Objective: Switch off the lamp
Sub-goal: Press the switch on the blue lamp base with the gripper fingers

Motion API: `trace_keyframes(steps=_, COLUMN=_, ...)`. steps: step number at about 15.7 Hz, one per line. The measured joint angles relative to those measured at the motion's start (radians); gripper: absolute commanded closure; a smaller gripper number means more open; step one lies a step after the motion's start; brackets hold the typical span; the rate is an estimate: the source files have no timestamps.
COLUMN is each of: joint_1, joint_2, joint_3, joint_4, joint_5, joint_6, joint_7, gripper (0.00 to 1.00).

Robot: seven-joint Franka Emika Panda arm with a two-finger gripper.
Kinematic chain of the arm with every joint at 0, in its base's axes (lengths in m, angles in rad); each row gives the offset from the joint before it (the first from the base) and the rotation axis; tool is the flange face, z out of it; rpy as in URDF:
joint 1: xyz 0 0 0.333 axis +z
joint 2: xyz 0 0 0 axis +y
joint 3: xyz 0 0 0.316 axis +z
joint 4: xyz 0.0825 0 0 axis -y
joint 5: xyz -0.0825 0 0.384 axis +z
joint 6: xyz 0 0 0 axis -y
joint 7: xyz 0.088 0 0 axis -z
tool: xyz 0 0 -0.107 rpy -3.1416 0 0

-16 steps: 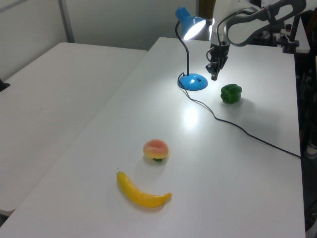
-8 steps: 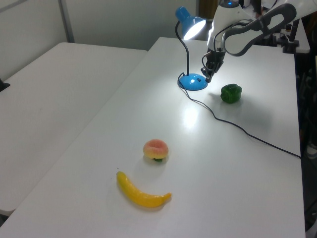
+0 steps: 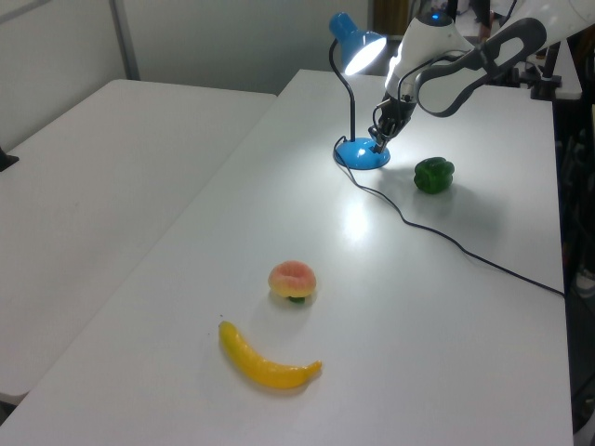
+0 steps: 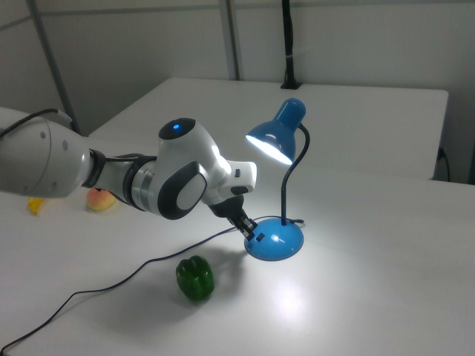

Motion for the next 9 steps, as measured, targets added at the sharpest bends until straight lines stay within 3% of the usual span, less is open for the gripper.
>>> trace_keyframes(steps=9, joint_1=-0.011, joint_2=0.032, joint_3=0.000, joint_4=0.035, joint_5=0.000, joint_6=0.004, joint_7=0.000, gripper=1.00)
